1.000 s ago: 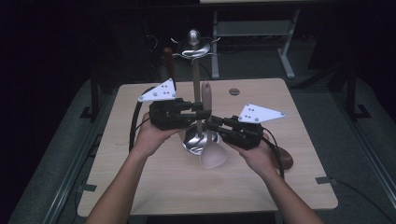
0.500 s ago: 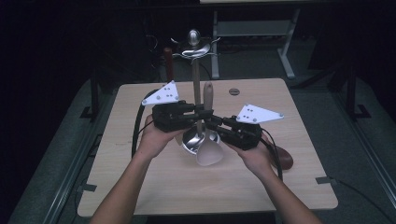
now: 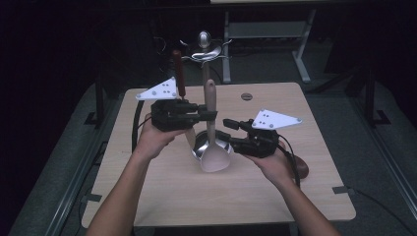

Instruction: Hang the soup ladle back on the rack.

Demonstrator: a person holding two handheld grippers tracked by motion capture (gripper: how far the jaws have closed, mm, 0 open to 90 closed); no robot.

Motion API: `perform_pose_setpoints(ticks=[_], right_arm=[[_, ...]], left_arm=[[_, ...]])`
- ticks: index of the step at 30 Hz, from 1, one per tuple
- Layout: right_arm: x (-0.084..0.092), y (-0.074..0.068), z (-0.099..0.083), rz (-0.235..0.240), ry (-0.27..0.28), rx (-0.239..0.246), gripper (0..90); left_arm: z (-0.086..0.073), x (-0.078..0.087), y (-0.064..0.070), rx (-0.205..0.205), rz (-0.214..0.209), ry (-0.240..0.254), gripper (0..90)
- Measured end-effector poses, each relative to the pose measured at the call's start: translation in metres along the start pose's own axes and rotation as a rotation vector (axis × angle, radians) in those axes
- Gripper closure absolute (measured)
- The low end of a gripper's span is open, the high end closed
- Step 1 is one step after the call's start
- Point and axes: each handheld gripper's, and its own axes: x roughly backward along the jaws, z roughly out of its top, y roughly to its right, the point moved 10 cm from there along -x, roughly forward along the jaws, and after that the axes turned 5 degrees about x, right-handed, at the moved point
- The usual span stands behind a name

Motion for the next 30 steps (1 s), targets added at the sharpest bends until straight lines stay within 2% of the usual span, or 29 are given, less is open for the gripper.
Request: perform_pose_setpoints(ticks=[7, 13, 19, 30], right_arm=[[0.002, 0.006, -0.005, -0.019, -0.015, -0.001, 46.2], [0.003, 0.01, -0.007, -0.03, -0.018, -0.003, 45.7], [0.003, 0.01, -0.007, -0.033, -0.019, 0.003, 45.8], [0.003, 0.011, -0.007, -0.039, -0.018, 0.004, 46.0]], left_arm=[[0.013, 0.011, -0.007, -0.025, -0.026, -0.01, 76.5], [0.019, 0.016, -0.014, -0.007, -0.047, -0.003, 76.5], [0.017, 0.016, -0.023, 0.011, -0.052, -0.019, 76.5], [0.017, 0.012, -0.028, 0.024, -0.072, -0.035, 76.5]])
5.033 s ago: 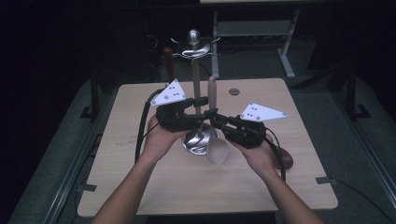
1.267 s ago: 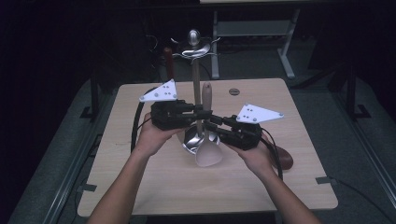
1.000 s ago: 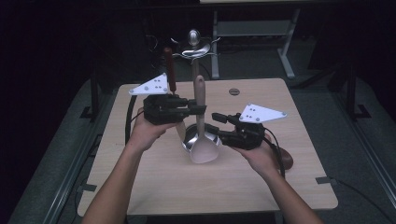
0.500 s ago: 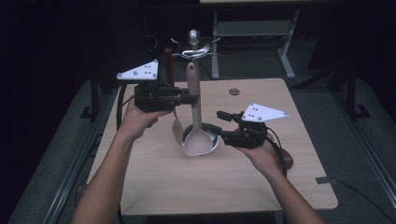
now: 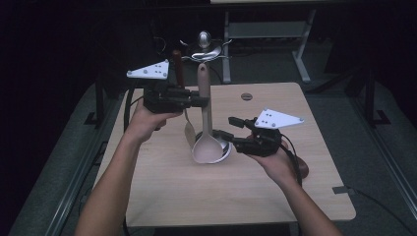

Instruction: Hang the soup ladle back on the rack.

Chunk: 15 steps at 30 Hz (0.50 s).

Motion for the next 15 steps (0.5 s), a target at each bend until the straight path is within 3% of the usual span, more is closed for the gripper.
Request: perform_pose_setpoints(ticks=[15], right_arm=[[0.001, 0.0, 0.0, -0.007, -0.001, 0.001, 46.2]], left_arm=[[-0.003, -0.002, -0.011, 0.05, -0.023, 0.008, 76.6]])
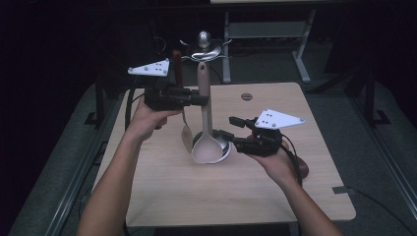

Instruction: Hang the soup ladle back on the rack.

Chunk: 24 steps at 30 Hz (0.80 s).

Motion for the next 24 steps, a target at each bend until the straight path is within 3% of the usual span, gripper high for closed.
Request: perform_pose_setpoints(ticks=[11, 20, 24], right_arm=[[0.0014, 0.0002, 0.0003, -0.004, 0.0, 0.002, 46.2], [0.0003, 0.0, 0.0001, -0.008, -0.002, 0.006, 45.1], [-0.0002, -0.0006, -0.0001, -0.008, -0.004, 0.006, 44.6]], left_arm=[[0.0002, -0.0018, -0.0072, -0.005, 0.04, -0.001, 76.3], [-0.0011, 0.0004, -0.0044, -0.057, 0.116, -0.009, 74.7], [0.0, 0.0017, -0.0026, -0.086, 0.153, -0.011, 68.2]])
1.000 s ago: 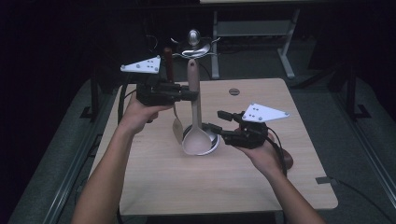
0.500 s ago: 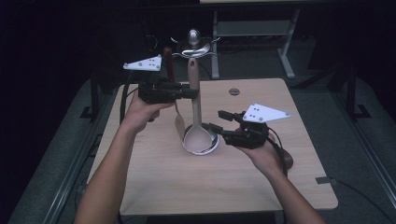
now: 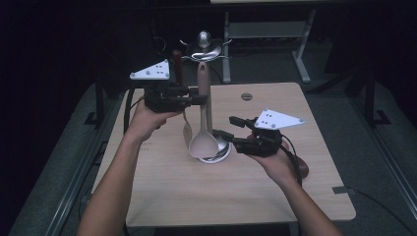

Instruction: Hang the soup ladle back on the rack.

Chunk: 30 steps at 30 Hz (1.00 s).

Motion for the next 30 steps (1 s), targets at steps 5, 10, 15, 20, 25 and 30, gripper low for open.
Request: perform_pose_setpoints(ticks=[5, 10, 15, 20, 25, 30], right_arm=[[0.0, 0.001, 0.0, -0.003, -0.001, 0.0, 44.3], [0.001, 0.002, 0.0, -0.008, 0.0, 0.001, 44.2], [0.0, 0.002, -0.001, -0.009, -0.003, -0.003, 44.2], [-0.001, 0.003, -0.002, -0.012, -0.004, 0.002, 44.3], [-0.001, 0.004, -0.003, -0.015, -0.007, 0.002, 44.4], [-0.001, 0.004, -0.003, -0.017, -0.01, 0.001, 44.4]], left_arm=[[0.004, 0.007, -0.002, -0.001, 0.046, 0.023, 62.6], [0.007, 0.017, -0.001, 0.005, 0.071, 0.044, 62.2], [0.01, 0.027, 0.003, 0.001, 0.067, 0.059, 72.8], [0.019, 0.037, 0.011, -0.006, 0.042, 0.091, 89.9], [0.032, 0.039, 0.024, -0.028, 0.041, 0.099, 90.0], [0.05, 0.037, 0.035, -0.05, 0.051, 0.109, 90.0]])
